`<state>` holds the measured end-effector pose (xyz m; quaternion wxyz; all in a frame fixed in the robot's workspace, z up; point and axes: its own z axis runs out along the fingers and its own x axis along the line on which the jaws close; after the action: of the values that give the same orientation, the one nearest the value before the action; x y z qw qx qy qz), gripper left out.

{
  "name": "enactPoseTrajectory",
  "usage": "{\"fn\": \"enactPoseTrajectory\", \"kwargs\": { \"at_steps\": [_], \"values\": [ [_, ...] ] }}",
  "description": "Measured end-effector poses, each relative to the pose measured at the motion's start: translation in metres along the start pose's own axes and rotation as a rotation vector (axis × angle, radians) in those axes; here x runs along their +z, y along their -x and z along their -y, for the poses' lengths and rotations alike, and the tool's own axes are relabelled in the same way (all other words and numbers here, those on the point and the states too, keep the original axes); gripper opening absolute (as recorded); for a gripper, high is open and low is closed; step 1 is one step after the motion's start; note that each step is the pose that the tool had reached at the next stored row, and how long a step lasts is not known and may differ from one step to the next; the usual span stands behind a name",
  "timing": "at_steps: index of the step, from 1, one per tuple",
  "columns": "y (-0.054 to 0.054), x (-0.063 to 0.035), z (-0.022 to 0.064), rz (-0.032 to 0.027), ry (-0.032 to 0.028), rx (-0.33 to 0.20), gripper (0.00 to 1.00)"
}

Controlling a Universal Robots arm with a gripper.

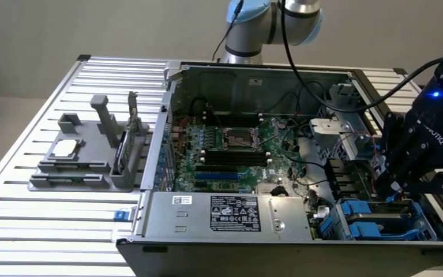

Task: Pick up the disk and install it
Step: 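Insert the second disk wire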

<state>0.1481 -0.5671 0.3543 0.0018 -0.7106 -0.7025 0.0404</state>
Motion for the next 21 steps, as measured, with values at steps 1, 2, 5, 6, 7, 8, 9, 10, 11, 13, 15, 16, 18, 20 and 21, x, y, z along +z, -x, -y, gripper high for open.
{"fn": "enactPoseTrajectory", "kwargs": {
  "at_steps": [1, 2, 5, 6, 7, 8, 9, 10, 11, 13, 15, 16, 18, 20, 21],
  "values": [
    [0.0002, 0.0007, -0.0003, -0.0002, 0.0, 0.0, 0.16],
    [0.0002, 0.0015, -0.0004, -0.0004, 0.0, 0.0, 0.16],
    [0.0003, 0.0032, -0.0009, -0.0001, 0.0, 0.0, 0.16],
    [0.0004, 0.0035, -0.0009, 0.0, 0.0, 0.0, 0.16],
    [0.0005, 0.0038, -0.0011, 0.0, 0.0, 0.0, 0.16],
    [0.0008, 0.0041, -0.0015, -0.0002, 0.0, 0.0, 0.16],
    [0.001, 0.0043, -0.0018, -0.0001, 0.0, 0.0, 0.16],
    [0.0012, 0.0047, -0.0019, -0.0004, 0.0, 0.0, 0.16],
    [0.0015, 0.0048, -0.0021, -0.0002, 0.0, 0.0, 0.16],
    [0.002, 0.0052, -0.0024, 0.0, 0.0, 0.0, 0.16],
    [0.0026, 0.0056, -0.0028, -0.0001, 0.0, 0.0, 0.16],
    [0.003, 0.0059, -0.003, -0.0001, 0.0, 0.0, 0.16],
    [0.0036, 0.0064, -0.0033, -0.0001, 0.0, 0.0, 0.16],
    [0.0043, 0.007, -0.0038, -0.0001, 0.0, 0.0, 0.16],
    [0.0044, 0.0075, -0.0039, -0.0004, 0.0, 0.0, 0.16]
  ]
}}
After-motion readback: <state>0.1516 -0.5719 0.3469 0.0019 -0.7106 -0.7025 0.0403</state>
